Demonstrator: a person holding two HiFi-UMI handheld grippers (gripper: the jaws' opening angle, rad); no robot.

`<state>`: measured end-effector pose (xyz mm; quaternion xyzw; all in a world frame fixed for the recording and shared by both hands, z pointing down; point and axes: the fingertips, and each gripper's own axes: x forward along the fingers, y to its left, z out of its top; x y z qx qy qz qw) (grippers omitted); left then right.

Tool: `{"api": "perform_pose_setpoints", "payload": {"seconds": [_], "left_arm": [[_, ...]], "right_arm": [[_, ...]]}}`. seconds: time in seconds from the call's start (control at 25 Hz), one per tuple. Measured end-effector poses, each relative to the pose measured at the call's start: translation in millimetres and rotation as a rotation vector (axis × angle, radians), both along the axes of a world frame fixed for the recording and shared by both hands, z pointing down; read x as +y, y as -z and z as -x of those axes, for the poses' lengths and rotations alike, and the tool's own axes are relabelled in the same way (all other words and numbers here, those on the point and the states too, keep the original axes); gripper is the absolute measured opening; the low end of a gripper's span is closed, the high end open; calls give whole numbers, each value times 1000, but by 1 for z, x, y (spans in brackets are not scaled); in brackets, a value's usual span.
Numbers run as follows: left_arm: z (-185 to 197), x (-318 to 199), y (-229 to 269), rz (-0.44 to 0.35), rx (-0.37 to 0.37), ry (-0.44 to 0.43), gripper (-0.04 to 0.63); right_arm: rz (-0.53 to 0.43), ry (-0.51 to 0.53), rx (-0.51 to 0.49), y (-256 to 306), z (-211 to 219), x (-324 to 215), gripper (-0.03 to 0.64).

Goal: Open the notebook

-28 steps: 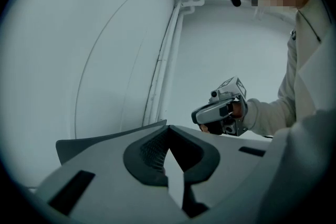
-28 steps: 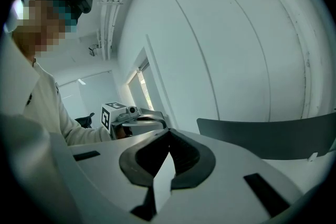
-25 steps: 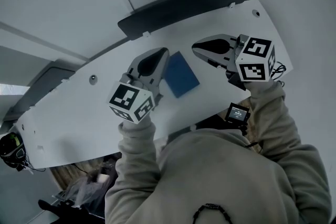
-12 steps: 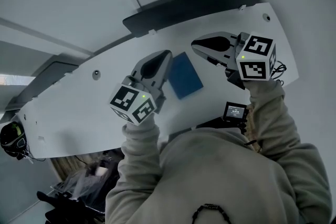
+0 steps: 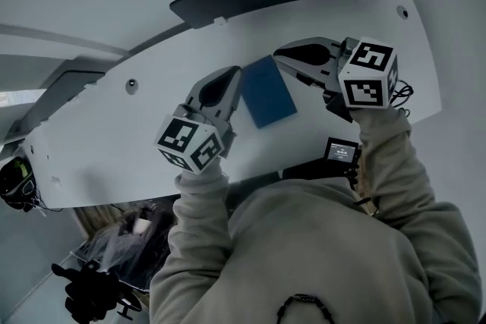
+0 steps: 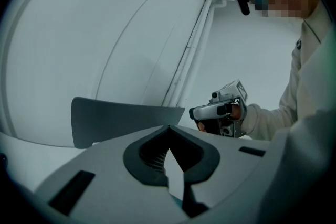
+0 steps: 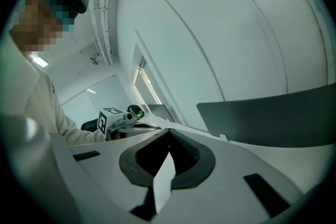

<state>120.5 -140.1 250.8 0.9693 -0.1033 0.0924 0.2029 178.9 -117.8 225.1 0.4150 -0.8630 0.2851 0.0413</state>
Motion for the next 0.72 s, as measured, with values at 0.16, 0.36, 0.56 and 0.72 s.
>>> {"api": "perform_pose_setpoints", "payload": {"seconds": [0.16,0.36,0.56,0.72], "left_arm": [[0,2,-26,30,-36,6,2],[0,4,-53,56,-69,10,2],[-5,-7,-82,87,-89,39,2],[-6,-3,-98,107,-102,38,2]], "right_arm": [[37,29,-20,-25,1,-4,21],[91,35,-31,-56,-1,-5,21],[124,59,-43,-78,-1,-10,21],[145,37,-53,-90,-6,-10,21]]}}
